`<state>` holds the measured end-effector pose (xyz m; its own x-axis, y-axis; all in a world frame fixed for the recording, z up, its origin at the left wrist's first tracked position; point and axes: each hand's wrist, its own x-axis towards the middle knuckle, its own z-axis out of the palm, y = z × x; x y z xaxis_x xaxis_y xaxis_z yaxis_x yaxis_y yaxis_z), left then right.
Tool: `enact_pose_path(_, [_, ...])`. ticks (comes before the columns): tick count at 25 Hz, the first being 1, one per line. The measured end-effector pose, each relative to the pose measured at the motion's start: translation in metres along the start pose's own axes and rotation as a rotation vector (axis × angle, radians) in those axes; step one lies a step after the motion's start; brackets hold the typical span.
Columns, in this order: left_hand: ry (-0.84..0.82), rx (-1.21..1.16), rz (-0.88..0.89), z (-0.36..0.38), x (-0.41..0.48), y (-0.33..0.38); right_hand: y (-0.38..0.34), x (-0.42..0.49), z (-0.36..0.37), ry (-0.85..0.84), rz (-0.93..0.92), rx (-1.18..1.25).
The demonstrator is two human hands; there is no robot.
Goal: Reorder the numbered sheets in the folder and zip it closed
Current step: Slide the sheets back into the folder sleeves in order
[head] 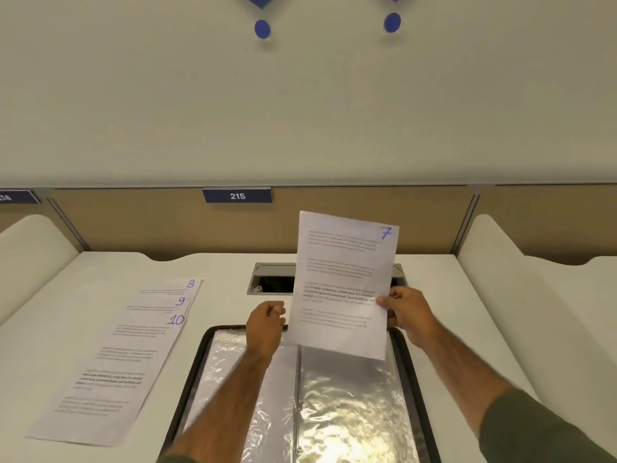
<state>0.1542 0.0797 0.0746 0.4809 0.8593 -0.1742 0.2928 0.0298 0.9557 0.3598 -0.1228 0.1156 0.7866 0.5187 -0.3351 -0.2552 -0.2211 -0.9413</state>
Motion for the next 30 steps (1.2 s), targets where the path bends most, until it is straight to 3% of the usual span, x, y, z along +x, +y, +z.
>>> enact_pose_path(5, [-0.178,0.516,0.168,0.023,0.013,-0.039,-0.017,0.054,-0.008,0.032,-0.007,0.063])
enact_pose_path(12, [-0.362,0.942,0.495,0.079,0.034,-0.046,-0.017,0.099,0.008,-0.024,-0.012,0.085])
enact_pose_path(24, [-0.368,0.953,0.589,0.099,0.035,-0.061,0.005,0.111,0.01,-0.014,-0.003,0.068])
enact_pose_path(30, [-0.271,0.977,0.677,0.091,0.02,-0.065,0.007,0.104,0.004,0.009,-0.011,0.089])
